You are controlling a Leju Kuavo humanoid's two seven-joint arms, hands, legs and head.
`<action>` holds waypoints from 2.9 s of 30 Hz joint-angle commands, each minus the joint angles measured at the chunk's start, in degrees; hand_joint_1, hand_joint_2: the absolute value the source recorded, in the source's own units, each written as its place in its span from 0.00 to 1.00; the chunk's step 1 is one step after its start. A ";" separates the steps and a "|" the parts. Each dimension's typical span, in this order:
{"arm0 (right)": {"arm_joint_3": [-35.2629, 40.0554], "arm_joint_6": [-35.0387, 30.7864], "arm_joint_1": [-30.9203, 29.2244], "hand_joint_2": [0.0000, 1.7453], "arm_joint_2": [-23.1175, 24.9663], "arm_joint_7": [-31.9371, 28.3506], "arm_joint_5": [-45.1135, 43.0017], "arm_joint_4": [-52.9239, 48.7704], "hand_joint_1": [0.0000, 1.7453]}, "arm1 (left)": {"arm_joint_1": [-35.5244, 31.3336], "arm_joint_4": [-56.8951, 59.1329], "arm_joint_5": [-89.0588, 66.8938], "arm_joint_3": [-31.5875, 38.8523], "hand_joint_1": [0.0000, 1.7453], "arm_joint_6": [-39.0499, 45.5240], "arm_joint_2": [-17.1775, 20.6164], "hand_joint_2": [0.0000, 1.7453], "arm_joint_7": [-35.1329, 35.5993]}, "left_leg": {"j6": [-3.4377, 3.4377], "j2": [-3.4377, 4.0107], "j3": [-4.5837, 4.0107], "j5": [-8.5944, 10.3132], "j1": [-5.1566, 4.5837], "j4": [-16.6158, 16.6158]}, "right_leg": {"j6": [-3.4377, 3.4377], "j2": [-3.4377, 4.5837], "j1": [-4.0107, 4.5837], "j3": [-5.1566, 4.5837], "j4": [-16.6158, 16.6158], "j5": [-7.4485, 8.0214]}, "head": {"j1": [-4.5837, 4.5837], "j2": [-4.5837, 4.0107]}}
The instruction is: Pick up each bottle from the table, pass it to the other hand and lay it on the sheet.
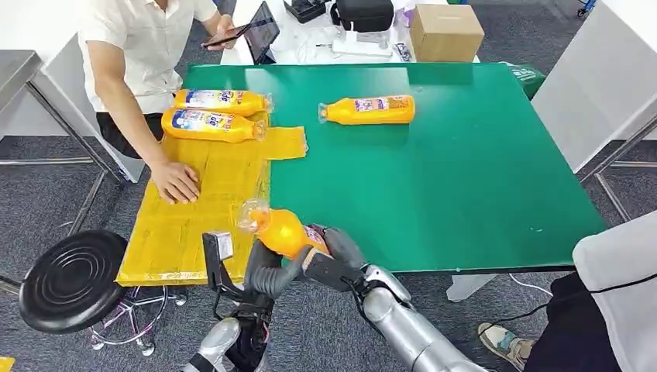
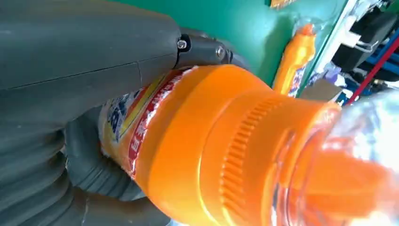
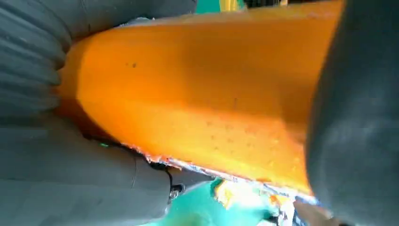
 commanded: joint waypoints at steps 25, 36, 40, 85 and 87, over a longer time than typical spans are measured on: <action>-2.29 -2.52 2.81 0.00 -0.19 -9.07 -8.31 -5.73 0.00 | -1.57 -6.75 2.23 -0.12 1.00 -6.11 3.84 1.00 -1.03 | -0.08 0.03 0.08 -0.02 0.06 -0.01 | -0.11 -0.05 0.07 0.08 -0.03 -0.02 | 0.00 0.00; -9.78 -11.83 14.49 0.00 -1.35 -12.29 -17.95 -22.08 0.00 | -1.86 -16.94 -0.07 9.08 1.00 -3.76 7.43 1.00 -4.13 | -0.12 -0.04 0.09 -0.04 0.07 -0.03 | -0.16 -0.12 0.08 0.08 -0.01 -0.07 | 0.00 0.00; -14.37 -25.46 17.75 0.00 0.55 -12.29 -19.93 -32.72 0.00 | -7.90 -11.42 -20.35 11.17 1.00 10.06 9.65 1.00 -5.56 | -0.10 -0.05 -0.09 0.00 0.05 0.04 | -0.13 -0.13 0.06 -0.11 0.07 -0.05 | 0.00 0.00; -12.75 -28.51 14.67 0.00 5.38 -12.29 -21.67 -30.68 0.00 | -34.49 54.23 -85.67 10.11 0.03 2.52 0.79 1.00 23.34 | -0.07 0.13 0.14 0.02 0.10 -0.06 | -0.10 0.04 0.09 0.15 -0.07 0.03 | 0.00 0.00; -12.76 -28.57 14.67 0.00 5.48 -12.29 -21.61 -30.52 0.00 | -34.52 54.07 -86.28 9.80 0.00 3.54 0.78 1.00 24.00 | -0.08 0.12 0.09 0.02 0.10 -0.02 | -0.11 0.02 0.10 0.10 -0.04 0.03 | 0.00 0.00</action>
